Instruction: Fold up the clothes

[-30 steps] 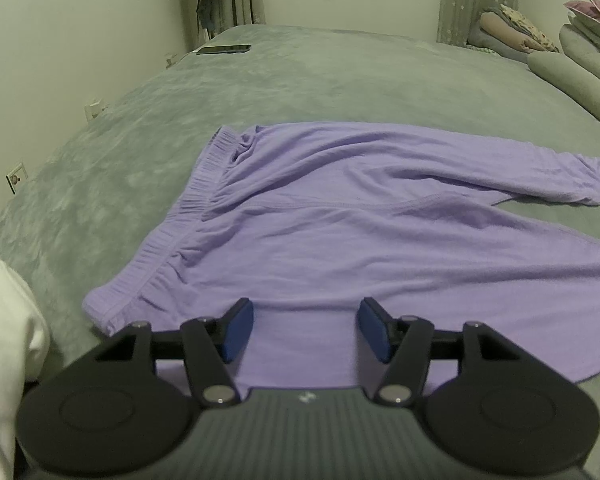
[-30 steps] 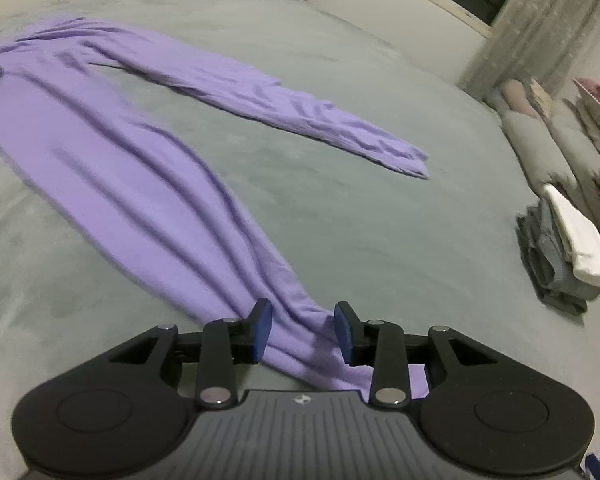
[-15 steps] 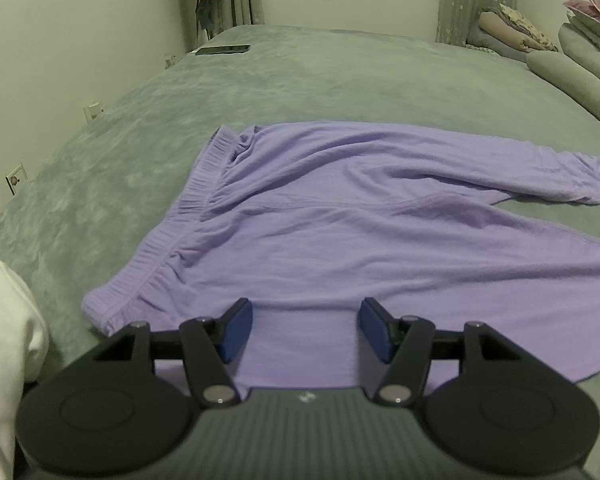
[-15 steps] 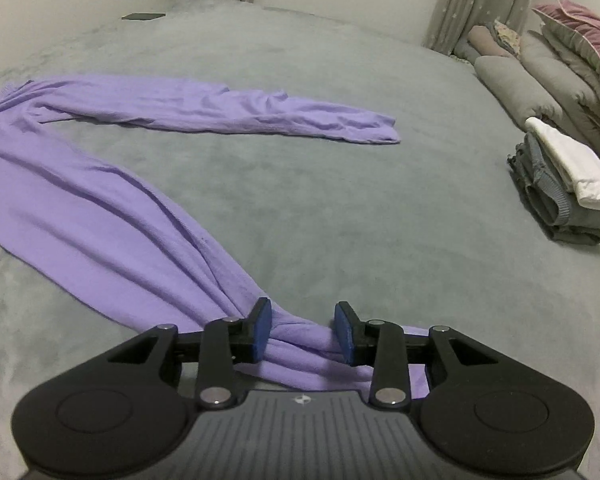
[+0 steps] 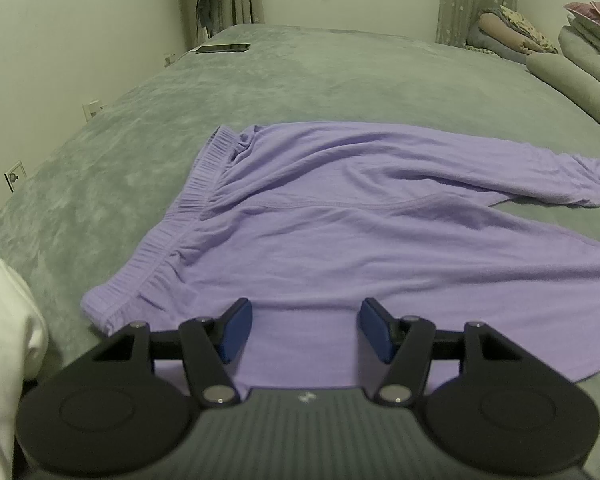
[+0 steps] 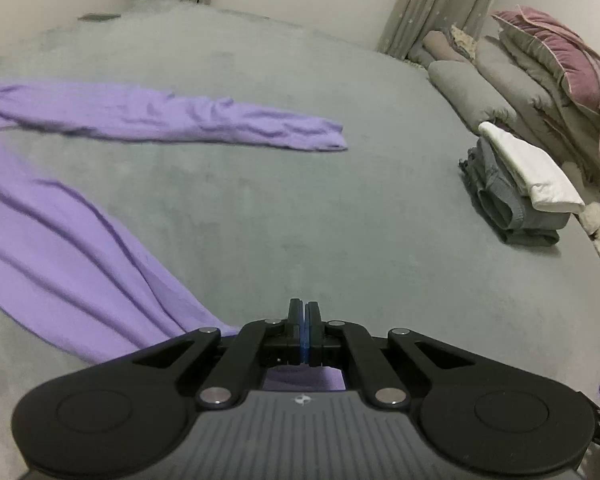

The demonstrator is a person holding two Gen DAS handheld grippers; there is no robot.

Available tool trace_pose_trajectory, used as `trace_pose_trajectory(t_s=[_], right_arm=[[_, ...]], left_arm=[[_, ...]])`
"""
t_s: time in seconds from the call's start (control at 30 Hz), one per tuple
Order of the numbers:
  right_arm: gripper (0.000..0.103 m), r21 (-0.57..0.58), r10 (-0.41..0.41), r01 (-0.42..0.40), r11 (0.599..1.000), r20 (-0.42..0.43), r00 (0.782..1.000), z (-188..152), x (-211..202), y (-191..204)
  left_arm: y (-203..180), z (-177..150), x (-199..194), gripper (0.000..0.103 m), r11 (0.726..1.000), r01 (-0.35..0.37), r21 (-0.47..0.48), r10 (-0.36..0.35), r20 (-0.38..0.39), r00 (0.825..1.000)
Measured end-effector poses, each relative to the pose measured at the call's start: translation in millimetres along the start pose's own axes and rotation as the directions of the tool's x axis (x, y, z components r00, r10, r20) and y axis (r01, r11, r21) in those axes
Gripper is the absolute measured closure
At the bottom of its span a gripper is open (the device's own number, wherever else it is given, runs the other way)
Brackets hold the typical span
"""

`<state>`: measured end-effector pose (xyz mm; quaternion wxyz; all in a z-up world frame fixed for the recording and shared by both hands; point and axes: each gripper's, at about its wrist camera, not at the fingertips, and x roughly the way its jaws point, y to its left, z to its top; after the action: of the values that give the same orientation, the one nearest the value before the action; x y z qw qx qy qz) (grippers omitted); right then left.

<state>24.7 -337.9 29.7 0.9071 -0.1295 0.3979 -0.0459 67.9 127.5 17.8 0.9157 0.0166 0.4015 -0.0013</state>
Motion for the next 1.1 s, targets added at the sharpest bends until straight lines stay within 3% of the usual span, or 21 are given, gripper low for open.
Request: trace_pose_trajectory(t_s=[0.1,0.17,0.33,0.63,0.73,0.87,1.0,1.1], right_arm=[[0.093,0.015,0.068,-0.068,0.998,0.029,0.997,-2.1,-8.1,-1.0],[0.078,-0.003,0.114,-0.114,0.993,0.039,0.993,-2.9,-11.1,3.6],[0.075,-0.061,0.173,-0.173,0.983,-0.009,0.985,-7.9,-12.1,12.7],[0.073,-0.11,0.187,-0.19,0.976,-0.042,0.982,-18.5,-33.9,14.3],[0.073,-0.082,0.161,-0.162,0.983,-0.018,0.987,-17.6,-44.8,2.5],[0.062,0.108,-0.001,-0.001,0.994,0.016,1.0,-3.8,-32.6,-25.7],[0.062,0.185,0.01,0.001,0.983,-0.059,0.998,-1.3,1.5,-38.4],[0.066,0.16,0.037,-0.021,0.987,-0.097,0.995,-6.3,8.6,-35.1]], left_arm=[[-0.3,-0.2,0.5,0.044,1.0,-0.002,0.004,0.002,0.001,1.0],[-0.2,-0.2,0.7,0.044,1.0,-0.002,0.005,0.002,0.001,1.0],[-0.2,-0.2,1.1,0.044,1.0,-0.002,0.006,0.002,0.001,1.0],[-0.6,-0.2,1.3,0.043,1.0,-0.003,0.01,0.003,0.001,1.0],[-1.2,-0.1,1.7,0.042,1.0,-0.005,0.012,0.005,0.001,1.0],[-0.6,-0.4,1.5,0.042,1.0,-0.003,0.012,0.003,0.002,1.0],[-0.7,-0.4,1.4,0.041,1.0,-0.003,0.013,0.003,0.001,1.0],[-0.9,-0.7,1.1,0.041,1.0,-0.004,0.014,0.004,0.002,1.0]])
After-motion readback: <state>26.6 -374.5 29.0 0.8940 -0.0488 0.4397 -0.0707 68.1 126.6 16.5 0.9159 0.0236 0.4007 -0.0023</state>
